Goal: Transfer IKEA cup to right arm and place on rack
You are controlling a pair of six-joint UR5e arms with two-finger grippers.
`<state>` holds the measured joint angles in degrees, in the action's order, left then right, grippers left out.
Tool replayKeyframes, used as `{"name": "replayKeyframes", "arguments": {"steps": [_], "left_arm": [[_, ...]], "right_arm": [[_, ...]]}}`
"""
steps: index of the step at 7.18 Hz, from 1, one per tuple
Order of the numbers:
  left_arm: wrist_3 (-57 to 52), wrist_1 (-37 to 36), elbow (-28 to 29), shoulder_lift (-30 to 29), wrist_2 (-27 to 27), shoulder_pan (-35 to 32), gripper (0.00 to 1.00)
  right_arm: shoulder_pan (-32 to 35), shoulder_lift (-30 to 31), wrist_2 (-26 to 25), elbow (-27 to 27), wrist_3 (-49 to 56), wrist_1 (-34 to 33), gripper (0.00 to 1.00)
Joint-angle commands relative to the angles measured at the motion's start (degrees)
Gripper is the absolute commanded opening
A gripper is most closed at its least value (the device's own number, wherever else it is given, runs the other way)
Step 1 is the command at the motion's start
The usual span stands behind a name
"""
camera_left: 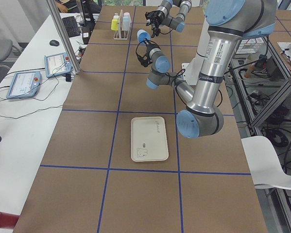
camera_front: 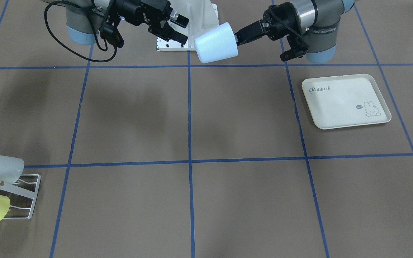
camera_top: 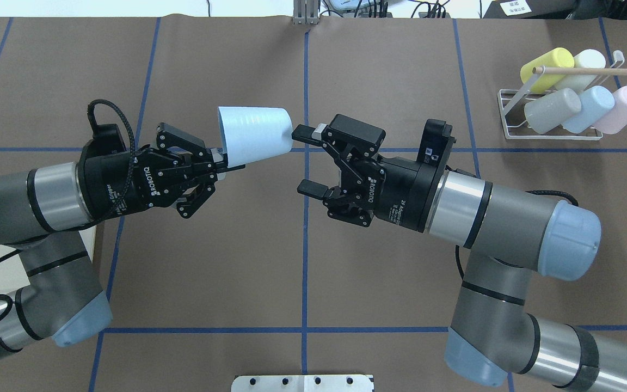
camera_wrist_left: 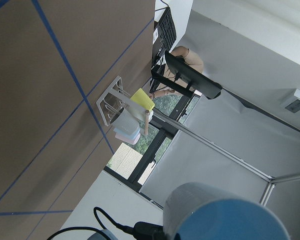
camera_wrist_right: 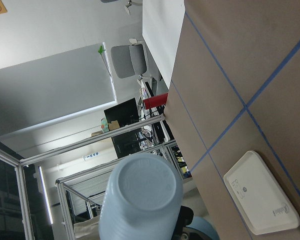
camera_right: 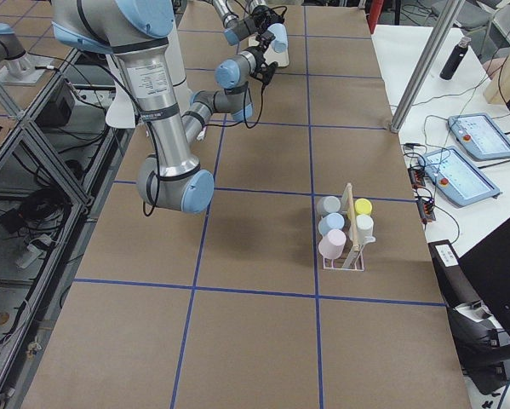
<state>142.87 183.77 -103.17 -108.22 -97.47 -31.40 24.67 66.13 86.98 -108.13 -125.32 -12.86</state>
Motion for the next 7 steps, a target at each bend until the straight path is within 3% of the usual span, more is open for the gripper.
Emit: {"name": "replayKeyframes", "arguments": {"steps": [1,7], "left_arm": [[0.21,-0.08,-0.97,-0.06,0.0,1.68,0.0],[-0.31,-0.26,-2.03,-0.06,0.09,5.46,0.0]], "right_arm": [[-0.06,-0.21,0.03,0.11,0.25,0.03,0.98],[-0.32,-0.3,-0.06,0.73,0.08,0.12,0.94]]}}
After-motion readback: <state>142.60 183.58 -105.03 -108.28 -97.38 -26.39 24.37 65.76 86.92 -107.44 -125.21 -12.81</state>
